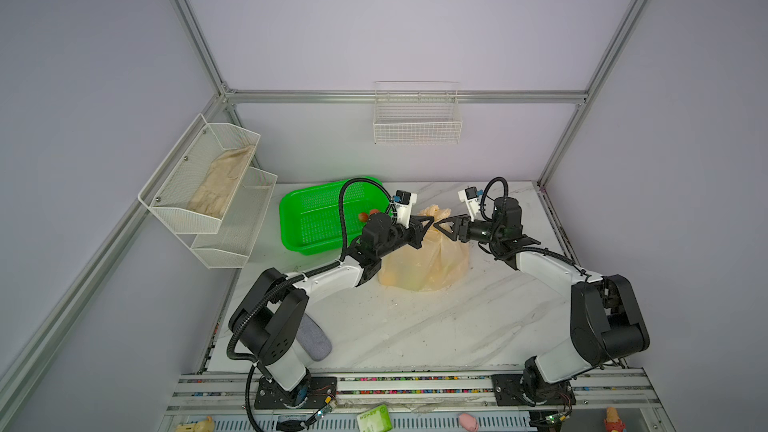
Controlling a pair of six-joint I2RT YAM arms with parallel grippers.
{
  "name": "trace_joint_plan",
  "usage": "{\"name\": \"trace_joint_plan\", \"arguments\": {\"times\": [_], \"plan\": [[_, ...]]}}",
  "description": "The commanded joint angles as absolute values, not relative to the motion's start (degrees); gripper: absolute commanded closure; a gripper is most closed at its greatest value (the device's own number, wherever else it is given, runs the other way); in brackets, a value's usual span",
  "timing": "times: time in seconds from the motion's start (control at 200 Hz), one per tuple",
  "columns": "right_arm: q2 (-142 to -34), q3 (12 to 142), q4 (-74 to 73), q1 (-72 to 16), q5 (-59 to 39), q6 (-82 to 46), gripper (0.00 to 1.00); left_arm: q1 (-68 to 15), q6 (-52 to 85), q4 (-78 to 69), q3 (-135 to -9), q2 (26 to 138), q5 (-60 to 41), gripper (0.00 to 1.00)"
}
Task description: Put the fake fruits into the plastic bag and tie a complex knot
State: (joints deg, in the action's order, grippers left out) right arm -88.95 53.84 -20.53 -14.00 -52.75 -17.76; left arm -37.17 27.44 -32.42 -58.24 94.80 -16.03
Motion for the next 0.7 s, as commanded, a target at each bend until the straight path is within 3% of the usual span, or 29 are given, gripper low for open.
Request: {"name": "trace_joint_plan", "arguments": {"times": [0.0, 0.245, 0.535, 0.695], "plan": [[-88.5, 56.0, -24.1, -13.9, -54.9, -18.8, 0.42, -37.3, 26.9, -34.9, -56.1, 94.1, -15.9, 1.00], [-88.7, 55.3, -27.0, -13.8, -53.4, -20.9, 0.51, -37.3, 26.8, -34.8, -55.7, 93.9, -16.0, 1.00], [-89.3, 52.1, -39.3, -13.8, -50.4, -32.2, 0.63, -37.3, 25.9, -34.7, -55.3, 93.8, -15.7, 1.00], [-90.1, 51.6, -40.3, -13.9, -51.4, -31.6, 0.62, -37.3, 25.8, -34.8, -55.5, 93.9, -15.9, 1.00]]}}
